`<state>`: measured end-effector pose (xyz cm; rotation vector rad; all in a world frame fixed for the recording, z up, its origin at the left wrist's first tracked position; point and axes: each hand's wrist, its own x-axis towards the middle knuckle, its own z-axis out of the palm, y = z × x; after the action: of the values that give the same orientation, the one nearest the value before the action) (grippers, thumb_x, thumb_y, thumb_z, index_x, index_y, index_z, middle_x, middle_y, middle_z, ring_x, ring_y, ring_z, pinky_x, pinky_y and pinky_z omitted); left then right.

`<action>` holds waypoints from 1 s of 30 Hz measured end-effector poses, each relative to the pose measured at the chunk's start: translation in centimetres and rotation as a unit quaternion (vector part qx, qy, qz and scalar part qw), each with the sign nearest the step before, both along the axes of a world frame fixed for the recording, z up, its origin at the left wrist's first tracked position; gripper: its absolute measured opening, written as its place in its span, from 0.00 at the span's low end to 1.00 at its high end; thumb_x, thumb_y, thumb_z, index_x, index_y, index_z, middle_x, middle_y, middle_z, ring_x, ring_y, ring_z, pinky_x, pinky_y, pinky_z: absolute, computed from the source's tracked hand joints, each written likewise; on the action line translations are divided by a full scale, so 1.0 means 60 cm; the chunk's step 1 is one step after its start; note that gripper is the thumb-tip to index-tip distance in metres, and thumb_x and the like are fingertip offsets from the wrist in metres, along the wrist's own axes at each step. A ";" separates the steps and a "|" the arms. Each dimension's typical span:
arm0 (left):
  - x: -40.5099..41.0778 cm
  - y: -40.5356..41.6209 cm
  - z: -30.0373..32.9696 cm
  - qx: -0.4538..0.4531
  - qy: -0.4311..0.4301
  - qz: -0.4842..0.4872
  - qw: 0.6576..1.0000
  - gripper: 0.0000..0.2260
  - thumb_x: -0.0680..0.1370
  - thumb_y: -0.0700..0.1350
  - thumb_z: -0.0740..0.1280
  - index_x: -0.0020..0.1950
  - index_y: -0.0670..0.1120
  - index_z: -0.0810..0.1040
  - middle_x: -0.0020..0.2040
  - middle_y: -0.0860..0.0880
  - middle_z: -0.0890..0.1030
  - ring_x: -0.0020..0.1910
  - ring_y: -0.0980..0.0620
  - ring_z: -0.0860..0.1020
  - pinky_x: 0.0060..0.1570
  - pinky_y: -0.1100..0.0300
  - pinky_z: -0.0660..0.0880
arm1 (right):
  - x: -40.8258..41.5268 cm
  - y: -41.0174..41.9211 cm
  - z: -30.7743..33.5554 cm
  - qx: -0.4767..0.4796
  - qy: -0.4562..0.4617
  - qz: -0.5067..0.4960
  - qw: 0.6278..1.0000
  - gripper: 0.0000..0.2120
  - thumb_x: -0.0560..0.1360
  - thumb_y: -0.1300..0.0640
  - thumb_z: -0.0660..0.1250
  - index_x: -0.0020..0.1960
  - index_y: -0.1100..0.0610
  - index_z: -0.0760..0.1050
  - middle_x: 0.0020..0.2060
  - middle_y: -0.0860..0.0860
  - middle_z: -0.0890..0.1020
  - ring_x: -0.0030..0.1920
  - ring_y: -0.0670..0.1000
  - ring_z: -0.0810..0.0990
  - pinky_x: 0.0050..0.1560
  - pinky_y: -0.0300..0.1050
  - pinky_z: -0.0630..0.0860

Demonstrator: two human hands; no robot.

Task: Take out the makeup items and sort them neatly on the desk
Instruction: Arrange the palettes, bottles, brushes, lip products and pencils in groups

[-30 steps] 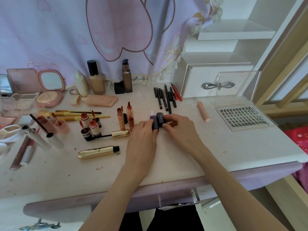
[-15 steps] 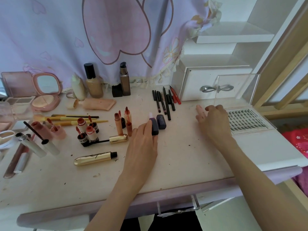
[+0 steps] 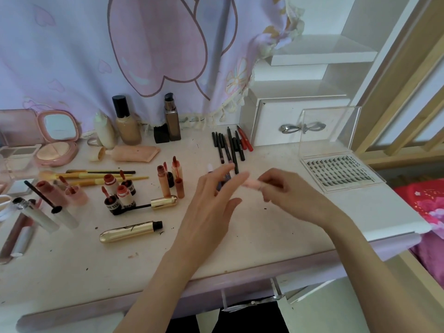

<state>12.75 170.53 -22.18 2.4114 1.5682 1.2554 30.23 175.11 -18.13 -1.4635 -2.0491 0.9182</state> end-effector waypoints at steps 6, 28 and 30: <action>-0.007 -0.005 -0.006 -0.051 -0.050 -0.055 0.996 0.11 0.75 0.37 0.67 0.57 0.41 0.77 0.53 0.46 0.77 0.49 0.58 0.72 0.50 0.67 0.72 | 0.000 -0.026 -0.015 0.060 -0.082 0.108 0.989 0.03 0.77 0.52 0.61 0.46 0.49 0.72 0.32 0.45 0.73 0.30 0.43 0.68 0.34 0.38 0.65; -0.008 -0.008 -0.005 -0.052 -0.061 -0.049 0.996 0.08 0.75 0.36 0.66 0.53 0.41 0.79 0.51 0.47 0.78 0.46 0.59 0.73 0.52 0.76 0.67 | -0.001 -0.035 -0.036 0.139 -0.155 0.150 0.966 0.10 0.80 0.47 0.53 0.55 0.51 0.68 0.30 0.41 0.69 0.29 0.40 0.70 0.32 0.34 0.65; -0.008 -0.008 -0.004 -0.056 -0.062 -0.052 0.995 0.08 0.75 0.36 0.66 0.53 0.41 0.79 0.50 0.47 0.78 0.45 0.59 0.73 0.51 0.76 0.67 | 0.002 -0.034 -0.036 0.130 -0.143 0.144 0.971 0.10 0.79 0.46 0.55 0.56 0.49 0.69 0.28 0.43 0.70 0.31 0.40 0.71 0.32 0.34 0.64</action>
<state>12.27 170.03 -22.43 2.2665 1.4217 1.2374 30.37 173.08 -20.28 -1.2348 -2.5322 0.5313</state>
